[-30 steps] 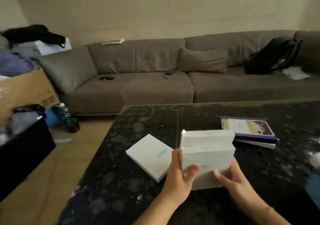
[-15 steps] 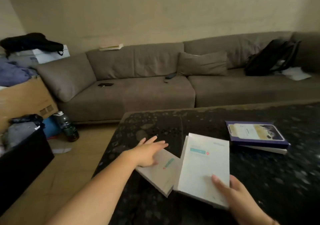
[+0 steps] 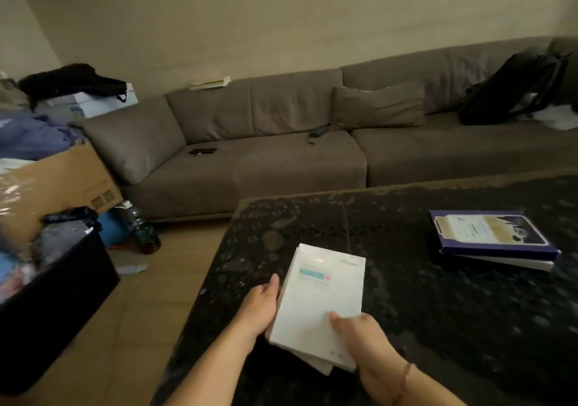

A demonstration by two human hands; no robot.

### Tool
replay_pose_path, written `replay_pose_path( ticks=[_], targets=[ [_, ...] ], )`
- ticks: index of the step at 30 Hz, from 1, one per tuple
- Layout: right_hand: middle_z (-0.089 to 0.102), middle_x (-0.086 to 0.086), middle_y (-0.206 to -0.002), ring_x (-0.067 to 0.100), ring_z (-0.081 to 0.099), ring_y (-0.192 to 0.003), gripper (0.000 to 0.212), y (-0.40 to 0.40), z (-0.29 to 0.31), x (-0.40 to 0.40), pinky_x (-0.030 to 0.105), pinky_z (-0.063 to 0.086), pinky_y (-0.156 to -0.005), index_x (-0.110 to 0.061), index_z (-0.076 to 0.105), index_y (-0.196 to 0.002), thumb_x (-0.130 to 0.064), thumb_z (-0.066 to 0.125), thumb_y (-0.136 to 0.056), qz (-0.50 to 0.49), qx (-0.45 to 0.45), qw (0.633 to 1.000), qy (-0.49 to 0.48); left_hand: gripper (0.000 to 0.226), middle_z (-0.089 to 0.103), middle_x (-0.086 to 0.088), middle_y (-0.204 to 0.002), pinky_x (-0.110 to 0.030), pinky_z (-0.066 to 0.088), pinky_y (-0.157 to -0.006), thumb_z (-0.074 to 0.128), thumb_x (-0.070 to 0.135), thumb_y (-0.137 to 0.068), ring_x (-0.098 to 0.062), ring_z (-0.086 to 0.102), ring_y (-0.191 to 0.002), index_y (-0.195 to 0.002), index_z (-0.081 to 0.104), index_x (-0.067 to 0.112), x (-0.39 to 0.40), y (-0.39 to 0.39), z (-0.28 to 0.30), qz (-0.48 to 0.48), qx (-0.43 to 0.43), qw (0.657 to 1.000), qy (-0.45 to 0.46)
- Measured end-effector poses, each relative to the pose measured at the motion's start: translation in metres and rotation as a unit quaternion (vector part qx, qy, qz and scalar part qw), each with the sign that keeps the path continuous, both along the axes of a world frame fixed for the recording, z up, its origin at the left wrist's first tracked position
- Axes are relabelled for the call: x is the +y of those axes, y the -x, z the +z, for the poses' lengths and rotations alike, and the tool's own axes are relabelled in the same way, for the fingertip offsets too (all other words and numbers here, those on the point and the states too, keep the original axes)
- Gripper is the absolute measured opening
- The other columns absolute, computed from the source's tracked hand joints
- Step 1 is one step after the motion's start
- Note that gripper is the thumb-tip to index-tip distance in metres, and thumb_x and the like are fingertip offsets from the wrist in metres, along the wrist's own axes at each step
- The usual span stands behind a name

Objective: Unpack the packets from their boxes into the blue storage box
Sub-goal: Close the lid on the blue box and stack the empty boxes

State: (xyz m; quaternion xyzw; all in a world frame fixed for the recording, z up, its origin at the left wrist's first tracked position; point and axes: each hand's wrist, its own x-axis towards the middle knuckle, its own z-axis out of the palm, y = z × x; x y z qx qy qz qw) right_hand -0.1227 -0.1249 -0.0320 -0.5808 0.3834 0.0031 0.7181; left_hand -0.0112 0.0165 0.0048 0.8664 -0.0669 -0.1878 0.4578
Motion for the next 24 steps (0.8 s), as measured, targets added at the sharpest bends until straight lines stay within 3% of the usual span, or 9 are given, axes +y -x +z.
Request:
replay_pose_path(
  ticks=[2,3,5,7,9,12,15,19,24],
  targets=[
    [0.061,0.003,-0.119,0.026,0.062,-0.101,0.055,-0.006,0.000,0.013,0.045,0.051,-0.096,-0.018,0.054,-0.120,-0.049,0.061,-0.076,0.033,0.002,0.998,0.058,0.045,0.073,0.014,-0.100,-0.029,0.050,-0.082,0.038,0.059,-0.098,-0.011,0.068,-0.098,-0.108,0.071,0.031,0.006,0.012,0.011,-0.015,0.084,0.991,0.107],
    [0.058,0.000,-0.119,0.023,0.060,-0.102,0.050,-0.006,0.002,0.016,0.043,0.051,-0.095,-0.019,0.050,-0.118,-0.049,0.060,-0.079,0.037,-0.005,0.997,0.073,0.043,0.073,0.014,-0.103,-0.032,0.052,-0.087,0.040,0.063,-0.095,-0.011,0.068,-0.098,-0.111,0.067,0.035,0.011,0.015,0.013,-0.020,0.088,0.987,0.133],
    [0.055,-0.009,-0.112,0.014,0.058,-0.097,0.034,-0.003,0.010,0.021,0.032,0.052,-0.082,-0.024,0.038,-0.119,-0.031,0.061,-0.093,0.035,-0.076,0.996,0.040,0.047,0.067,0.014,-0.113,-0.032,0.049,-0.093,0.043,0.064,-0.089,-0.007,0.064,-0.103,-0.126,0.054,0.038,0.023,0.017,0.012,-0.055,0.053,0.984,0.159],
    [0.056,-0.011,-0.114,0.014,0.061,-0.099,0.051,0.007,0.015,0.014,0.026,0.053,-0.073,-0.030,0.031,-0.128,-0.020,0.066,-0.092,0.076,-0.181,0.980,-0.013,0.044,0.064,0.016,-0.116,-0.020,0.051,-0.084,0.048,0.052,-0.093,0.002,0.065,-0.101,-0.133,0.044,0.033,0.030,0.021,0.012,-0.088,0.005,0.973,0.213],
    [0.056,-0.018,-0.122,0.010,0.062,-0.109,0.077,0.012,0.023,0.010,0.024,0.055,-0.077,-0.042,0.023,-0.134,-0.030,0.076,-0.079,0.128,-0.274,0.953,0.020,0.046,0.065,0.015,-0.112,-0.015,0.052,-0.079,0.059,0.042,-0.093,0.005,0.064,-0.102,-0.133,0.041,0.027,0.034,0.026,0.011,-0.111,-0.047,0.958,0.261],
    [0.053,-0.032,-0.126,-0.004,0.054,-0.118,0.094,0.010,0.026,0.003,0.017,0.051,-0.089,-0.043,0.020,-0.144,-0.034,0.080,-0.072,0.170,-0.342,0.914,0.141,0.075,0.063,0.008,-0.120,-0.027,0.052,-0.090,0.066,0.037,-0.073,-0.015,0.059,-0.118,-0.140,0.034,0.026,0.038,0.029,0.000,-0.146,-0.088,0.942,0.289],
    [0.050,-0.028,-0.135,-0.004,0.049,-0.126,0.089,0.008,0.029,0.003,0.021,0.046,-0.103,-0.043,0.023,-0.145,-0.041,0.078,-0.074,0.209,-0.351,0.896,0.171,0.100,0.061,0.003,-0.128,-0.031,0.052,-0.092,0.080,0.049,-0.071,-0.022,0.057,-0.122,-0.147,0.024,0.017,0.035,0.037,-0.012,-0.139,-0.101,0.931,0.323],
    [0.047,-0.026,-0.139,-0.002,0.045,-0.130,0.087,0.003,0.028,0.004,0.013,0.043,-0.100,-0.040,0.019,-0.148,-0.045,0.071,-0.078,0.197,-0.380,0.889,0.165,0.111,0.063,0.004,-0.126,-0.032,0.054,-0.090,0.081,0.067,-0.060,-0.021,0.060,-0.118,-0.144,0.028,0.017,0.021,0.044,-0.018,-0.066,-0.110,0.922,0.364],
    [0.047,-0.030,-0.135,-0.004,0.047,-0.127,0.064,0.002,0.019,0.000,0.009,0.044,-0.093,-0.066,0.031,-0.130,-0.076,0.058,-0.073,0.208,-0.349,0.898,0.166,0.109,0.060,-0.002,-0.122,-0.018,0.054,-0.077,0.066,0.089,-0.048,-0.004,0.064,-0.104,-0.130,0.040,0.023,0.013,0.047,-0.026,0.002,-0.106,0.946,0.306]
  ],
)
